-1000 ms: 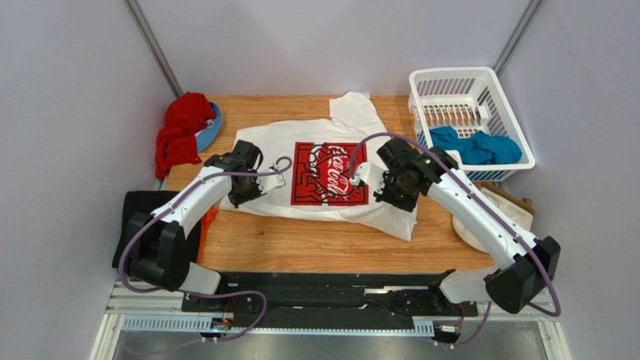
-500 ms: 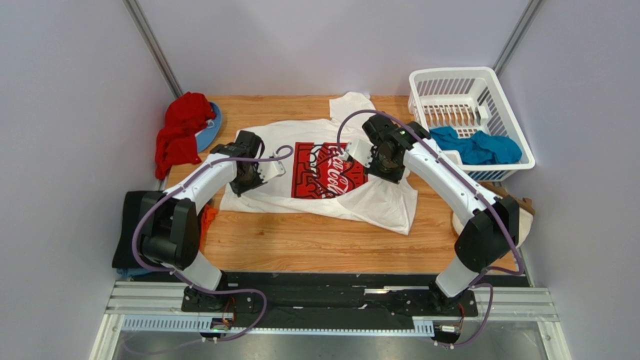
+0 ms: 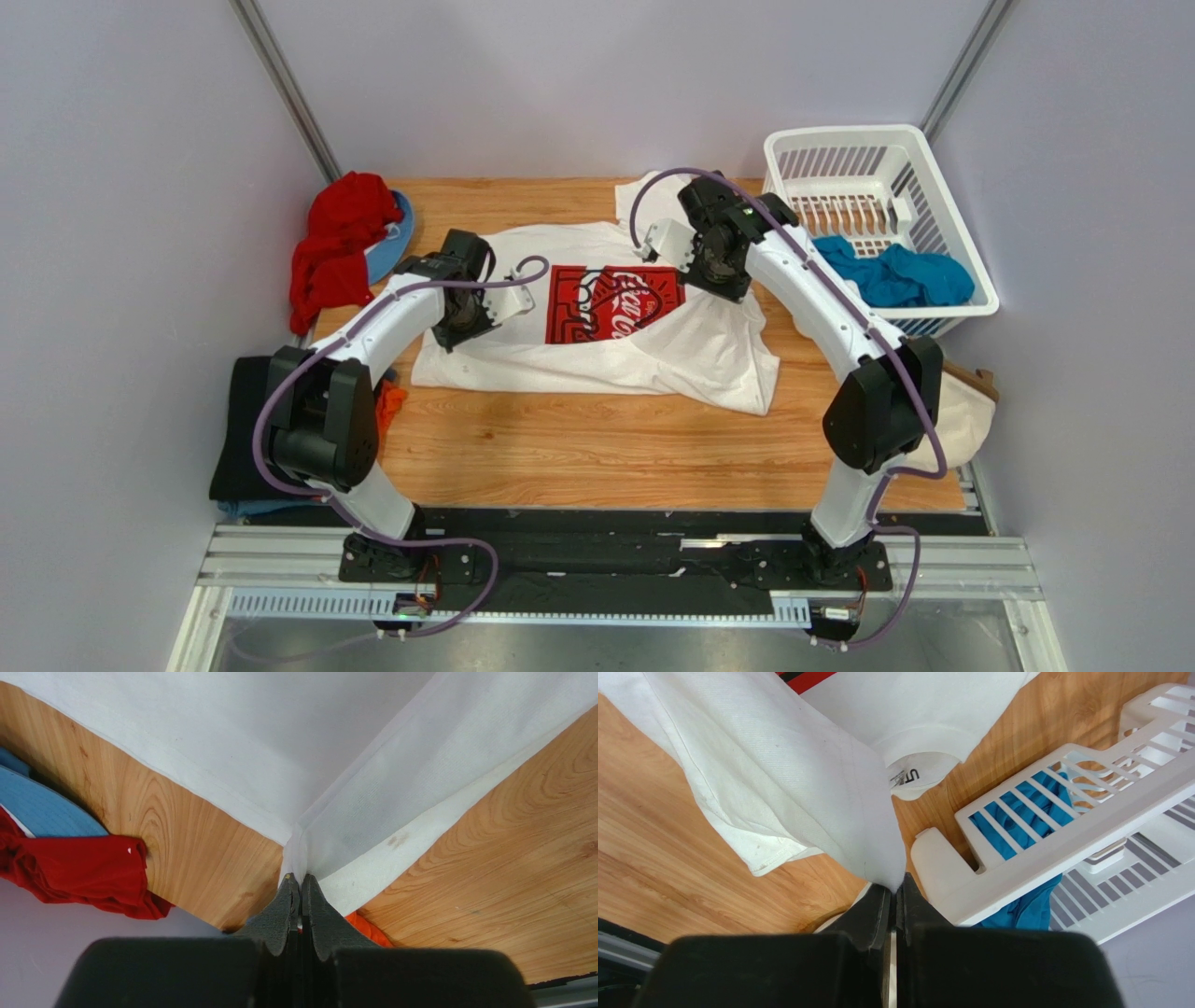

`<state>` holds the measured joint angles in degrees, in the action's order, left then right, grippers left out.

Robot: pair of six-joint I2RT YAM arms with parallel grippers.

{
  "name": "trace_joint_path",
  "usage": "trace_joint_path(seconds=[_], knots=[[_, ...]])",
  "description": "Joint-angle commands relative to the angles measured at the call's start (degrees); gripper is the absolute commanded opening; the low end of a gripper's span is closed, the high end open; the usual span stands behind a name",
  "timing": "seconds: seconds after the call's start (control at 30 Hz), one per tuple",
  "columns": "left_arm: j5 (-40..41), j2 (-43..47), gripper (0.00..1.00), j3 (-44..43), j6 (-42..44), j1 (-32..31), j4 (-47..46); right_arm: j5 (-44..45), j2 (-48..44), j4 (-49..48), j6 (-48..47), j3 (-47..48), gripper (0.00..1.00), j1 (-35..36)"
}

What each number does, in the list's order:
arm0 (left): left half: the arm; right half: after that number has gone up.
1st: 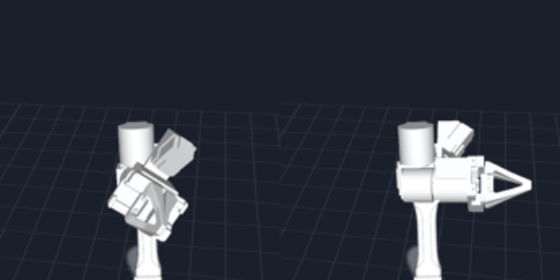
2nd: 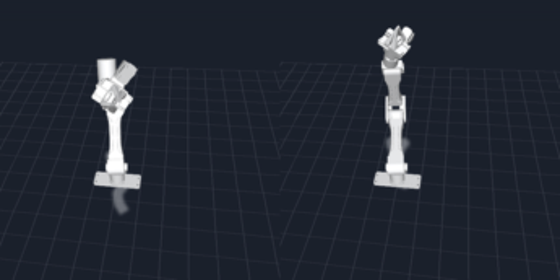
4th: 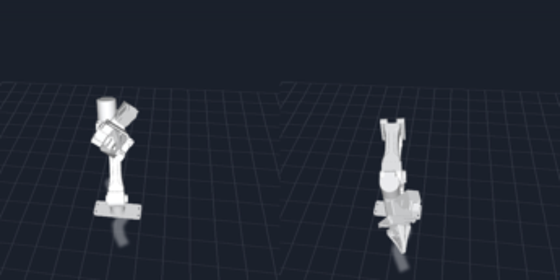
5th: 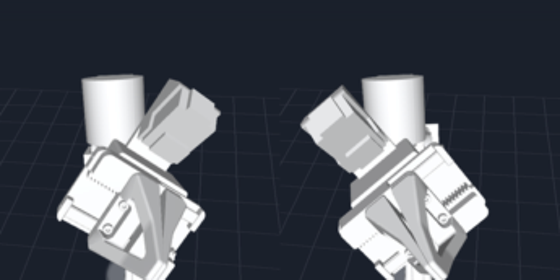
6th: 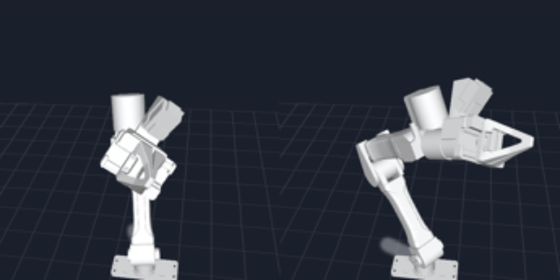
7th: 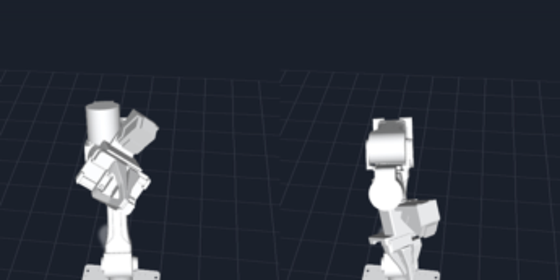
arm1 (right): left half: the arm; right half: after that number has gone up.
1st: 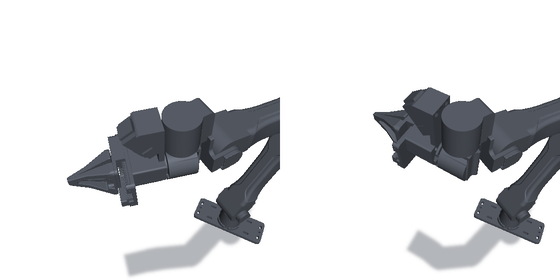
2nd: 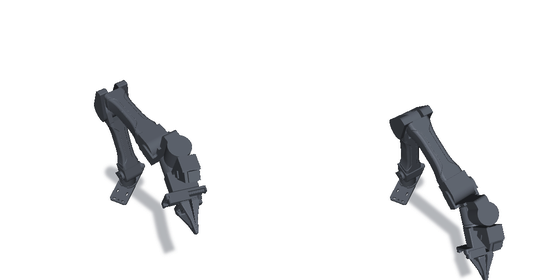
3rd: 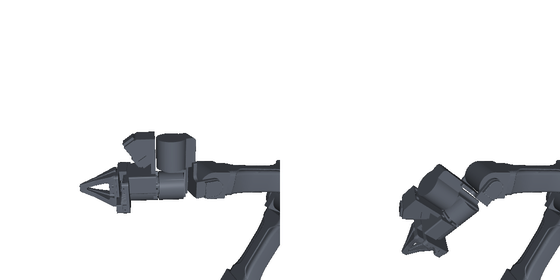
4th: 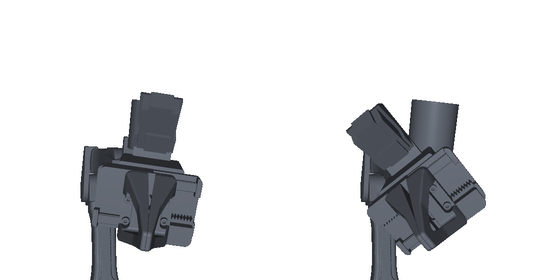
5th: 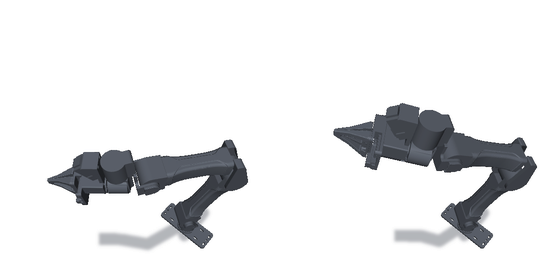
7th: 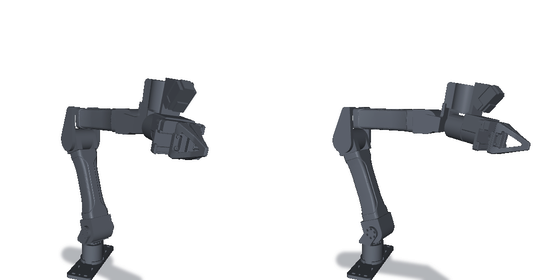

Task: Fold and stack the t-shirts
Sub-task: Fold the tshirt

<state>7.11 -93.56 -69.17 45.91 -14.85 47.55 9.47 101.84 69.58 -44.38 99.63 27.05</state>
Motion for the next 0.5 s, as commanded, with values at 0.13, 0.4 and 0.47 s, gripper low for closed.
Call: trace_joint_path(seconds=[0.13, 0.4, 0.47], knots=[[2.38, -2.06, 0.00, -3.60, 0.06, 0.35, -0.88, 2.39, 5.73, -3.48, -2.20, 4.96, 0.00, -0.77], [2.73, -5.93, 0.00, -7.29, -1.26, 0.35, -1.85, 2.74, 9.86, -6.04, -2.55, 7.94, 0.00, -1.82], [2.73, -6.28, 0.00, -7.56, -1.35, 0.35, -1.76, 3.00, 11.18, -5.95, -2.90, 9.51, 0.00, -1.65]])
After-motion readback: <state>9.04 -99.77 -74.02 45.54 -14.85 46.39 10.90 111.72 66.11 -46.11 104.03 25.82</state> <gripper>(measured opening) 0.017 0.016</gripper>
